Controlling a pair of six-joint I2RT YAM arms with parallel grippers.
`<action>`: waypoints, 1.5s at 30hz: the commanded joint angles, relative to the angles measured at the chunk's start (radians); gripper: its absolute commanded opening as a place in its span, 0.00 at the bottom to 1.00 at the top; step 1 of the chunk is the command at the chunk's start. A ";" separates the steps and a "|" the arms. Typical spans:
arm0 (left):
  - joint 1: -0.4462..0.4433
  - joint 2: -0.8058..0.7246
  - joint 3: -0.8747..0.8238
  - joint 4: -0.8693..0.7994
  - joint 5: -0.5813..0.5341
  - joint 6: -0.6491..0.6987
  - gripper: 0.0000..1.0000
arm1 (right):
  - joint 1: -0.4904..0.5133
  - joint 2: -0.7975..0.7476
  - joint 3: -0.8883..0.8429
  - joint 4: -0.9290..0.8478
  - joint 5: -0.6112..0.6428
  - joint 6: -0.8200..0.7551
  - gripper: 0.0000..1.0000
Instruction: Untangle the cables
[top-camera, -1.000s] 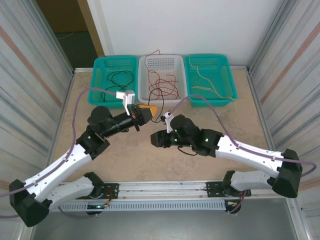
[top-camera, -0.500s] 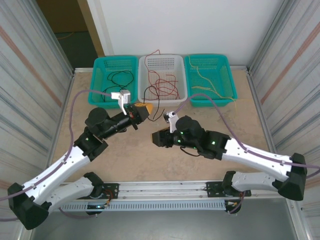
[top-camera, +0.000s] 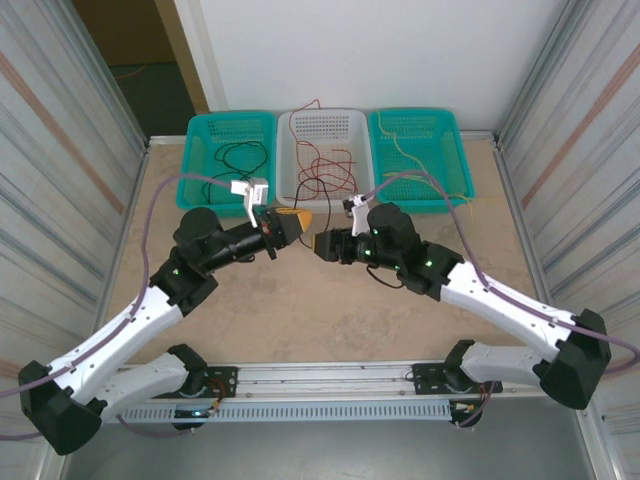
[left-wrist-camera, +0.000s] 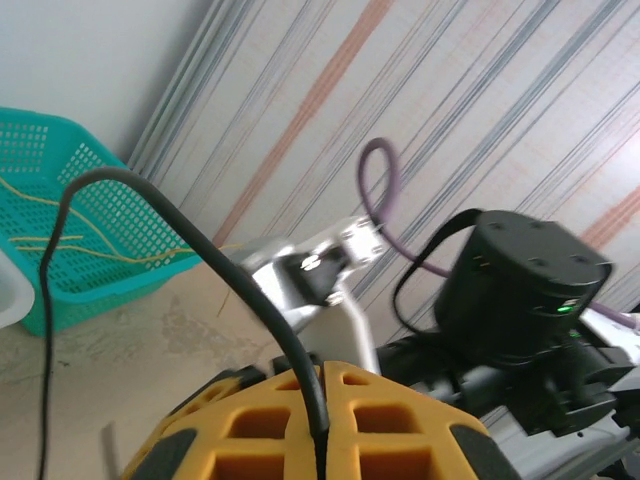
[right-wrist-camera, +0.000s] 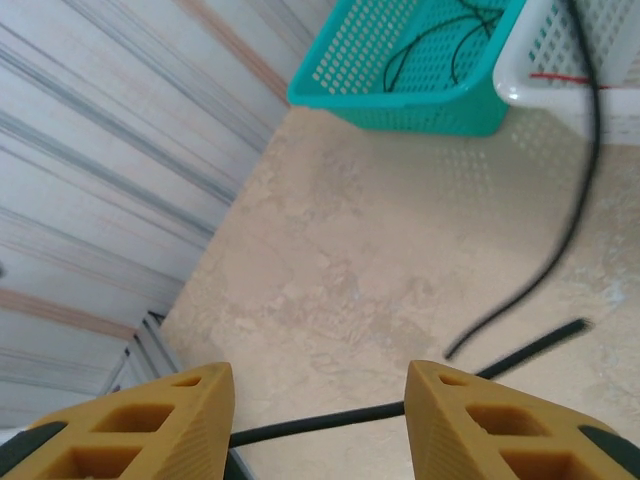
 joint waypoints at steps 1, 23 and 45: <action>0.005 -0.029 0.039 -0.010 0.011 0.024 0.00 | 0.025 0.027 0.021 0.063 -0.089 0.017 0.45; 0.090 -0.052 0.070 -0.258 -0.310 0.122 0.00 | 0.159 -0.035 -0.010 0.000 0.078 -0.028 0.45; 0.556 0.685 0.696 -0.574 -0.240 0.298 0.97 | -0.080 -0.411 -0.115 -0.311 0.219 -0.075 0.56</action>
